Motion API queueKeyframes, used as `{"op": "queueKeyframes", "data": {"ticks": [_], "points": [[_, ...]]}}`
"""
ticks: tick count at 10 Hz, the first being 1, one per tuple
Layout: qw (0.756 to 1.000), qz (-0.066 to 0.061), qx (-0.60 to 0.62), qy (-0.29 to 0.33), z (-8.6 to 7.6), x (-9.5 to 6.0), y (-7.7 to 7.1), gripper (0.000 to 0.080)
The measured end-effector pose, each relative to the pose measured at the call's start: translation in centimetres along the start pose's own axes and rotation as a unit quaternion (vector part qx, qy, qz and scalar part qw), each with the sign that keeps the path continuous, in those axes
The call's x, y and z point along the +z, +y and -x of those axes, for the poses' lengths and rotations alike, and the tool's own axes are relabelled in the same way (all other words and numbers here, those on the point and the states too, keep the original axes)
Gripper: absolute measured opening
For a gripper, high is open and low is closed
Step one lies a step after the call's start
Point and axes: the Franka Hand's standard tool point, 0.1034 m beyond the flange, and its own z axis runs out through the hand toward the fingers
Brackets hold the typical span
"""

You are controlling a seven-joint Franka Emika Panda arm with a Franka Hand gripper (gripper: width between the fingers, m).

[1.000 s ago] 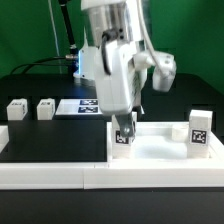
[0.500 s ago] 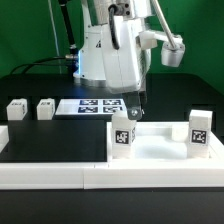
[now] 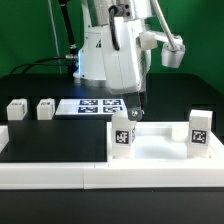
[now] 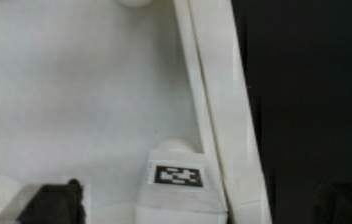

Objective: Assemble square table

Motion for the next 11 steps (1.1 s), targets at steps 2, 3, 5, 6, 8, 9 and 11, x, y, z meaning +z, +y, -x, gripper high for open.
{"op": "queueKeyframes", "data": {"ticks": [2,3,5,6,8,9,11], "points": [[1.0,0.0,-0.006,0.0,0.0,0.0,0.0,0.0649],[1.0,-0.003,-0.03,0.0,-0.1,0.0,-0.1,0.0649],[0.991,-0.012,-0.13,-0.001,-0.1,-0.6,0.1,0.0649],[0.982,-0.014,-0.189,-0.001,0.0,-1.0,0.0,0.0649],[0.964,-0.014,-0.265,0.005,0.0,-1.1,0.5,0.0649],[0.951,-0.013,-0.308,0.006,-0.1,-1.0,0.5,0.0649],[0.931,-0.012,-0.366,0.007,-0.1,-1.0,0.5,0.0649]]}}
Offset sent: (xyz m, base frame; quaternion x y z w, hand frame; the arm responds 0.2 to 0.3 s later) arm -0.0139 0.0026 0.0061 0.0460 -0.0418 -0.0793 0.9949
